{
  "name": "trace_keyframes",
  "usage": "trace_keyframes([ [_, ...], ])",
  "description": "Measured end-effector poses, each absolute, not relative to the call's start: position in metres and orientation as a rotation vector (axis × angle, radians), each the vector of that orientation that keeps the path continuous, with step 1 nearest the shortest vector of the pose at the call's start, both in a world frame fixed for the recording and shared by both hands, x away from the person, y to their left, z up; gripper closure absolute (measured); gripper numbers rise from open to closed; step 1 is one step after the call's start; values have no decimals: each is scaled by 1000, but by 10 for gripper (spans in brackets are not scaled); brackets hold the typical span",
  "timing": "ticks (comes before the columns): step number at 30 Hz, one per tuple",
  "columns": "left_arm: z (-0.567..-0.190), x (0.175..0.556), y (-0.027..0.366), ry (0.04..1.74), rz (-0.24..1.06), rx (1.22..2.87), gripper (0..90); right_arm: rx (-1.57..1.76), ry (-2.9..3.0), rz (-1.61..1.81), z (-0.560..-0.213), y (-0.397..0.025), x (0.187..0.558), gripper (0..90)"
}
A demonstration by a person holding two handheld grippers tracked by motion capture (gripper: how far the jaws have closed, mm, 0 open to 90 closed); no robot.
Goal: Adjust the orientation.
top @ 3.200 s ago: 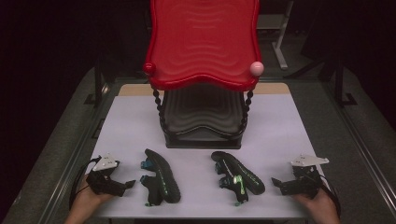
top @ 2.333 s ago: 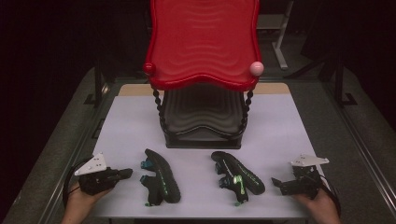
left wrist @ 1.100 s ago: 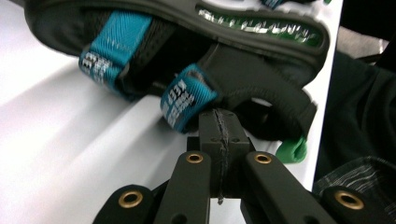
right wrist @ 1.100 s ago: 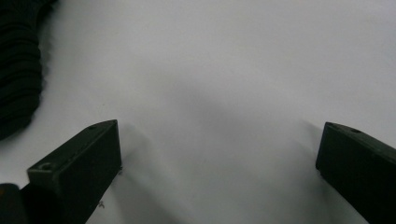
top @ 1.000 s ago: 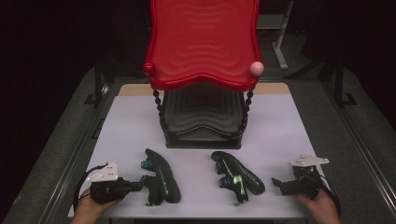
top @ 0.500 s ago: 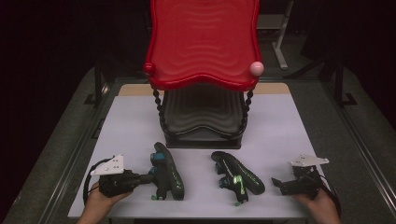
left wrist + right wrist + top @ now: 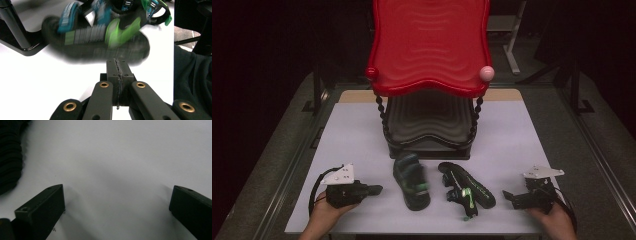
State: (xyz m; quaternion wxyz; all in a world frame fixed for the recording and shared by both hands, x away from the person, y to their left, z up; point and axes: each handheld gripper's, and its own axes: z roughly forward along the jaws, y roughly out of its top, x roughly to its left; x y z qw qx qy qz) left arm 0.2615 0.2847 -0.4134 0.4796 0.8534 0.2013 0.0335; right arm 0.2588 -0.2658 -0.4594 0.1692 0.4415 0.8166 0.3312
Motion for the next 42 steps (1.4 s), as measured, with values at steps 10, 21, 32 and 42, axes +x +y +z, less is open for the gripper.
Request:
trace_keyframes([
  [10, -416, 258, 287, 505, 69, 2091, 900, 1255, 2321, 941, -459, -266, 259, 0],
  [21, -401, 269, 266, 508, 74, 2029, 633, 1256, 2321, 940, -459, -266, 259, 0],
  [32, -386, 270, 214, 361, -23, 1998, 545, 1255, 2321, 942, -459, -266, 259, 0],
  [42, -400, 276, 183, 316, -68, 2062, 557, 1255, 2321, 942, -459, -266, 259, 0],
])
